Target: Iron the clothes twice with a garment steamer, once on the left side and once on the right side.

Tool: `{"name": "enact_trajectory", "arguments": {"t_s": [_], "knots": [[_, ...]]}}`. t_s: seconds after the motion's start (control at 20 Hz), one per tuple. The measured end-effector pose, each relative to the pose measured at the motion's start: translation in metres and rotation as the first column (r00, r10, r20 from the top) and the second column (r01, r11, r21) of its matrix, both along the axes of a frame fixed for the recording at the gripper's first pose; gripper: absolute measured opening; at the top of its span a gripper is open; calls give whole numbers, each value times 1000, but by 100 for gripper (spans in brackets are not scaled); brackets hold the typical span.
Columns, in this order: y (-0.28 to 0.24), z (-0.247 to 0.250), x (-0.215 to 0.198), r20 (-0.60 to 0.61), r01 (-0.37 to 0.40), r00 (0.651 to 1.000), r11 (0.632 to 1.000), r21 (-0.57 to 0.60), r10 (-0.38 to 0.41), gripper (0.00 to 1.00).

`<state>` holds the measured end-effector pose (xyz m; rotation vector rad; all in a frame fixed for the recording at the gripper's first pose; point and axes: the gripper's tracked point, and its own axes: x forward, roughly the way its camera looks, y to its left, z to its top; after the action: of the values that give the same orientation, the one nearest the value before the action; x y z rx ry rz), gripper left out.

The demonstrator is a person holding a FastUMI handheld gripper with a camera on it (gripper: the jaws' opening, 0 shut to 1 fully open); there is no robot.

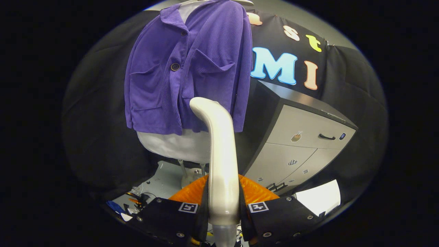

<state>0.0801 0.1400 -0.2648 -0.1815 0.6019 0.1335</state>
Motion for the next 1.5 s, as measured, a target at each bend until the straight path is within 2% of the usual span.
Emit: {"name": "enact_trajectory", "arguments": {"t_s": [0.15, 0.45, 0.7, 1.0, 1.15, 1.3, 1.5], "knots": [[3, 27, -3, 44, -18, 999, 999, 31, 16, 39], [15, 127, 7, 205, -34, 979, 991, 126, 7, 38], [45, 216, 10, 390, -111, 920, 979, 169, 37, 38], [102, 295, 16, 531, -221, 842, 959, 179, 94, 38], [126, 322, 25, 582, -252, 806, 953, 166, 112, 38], [148, 338, 34, 608, -263, 786, 950, 166, 111, 38], [172, 345, 48, 608, -263, 785, 952, 155, 118, 38]]}}
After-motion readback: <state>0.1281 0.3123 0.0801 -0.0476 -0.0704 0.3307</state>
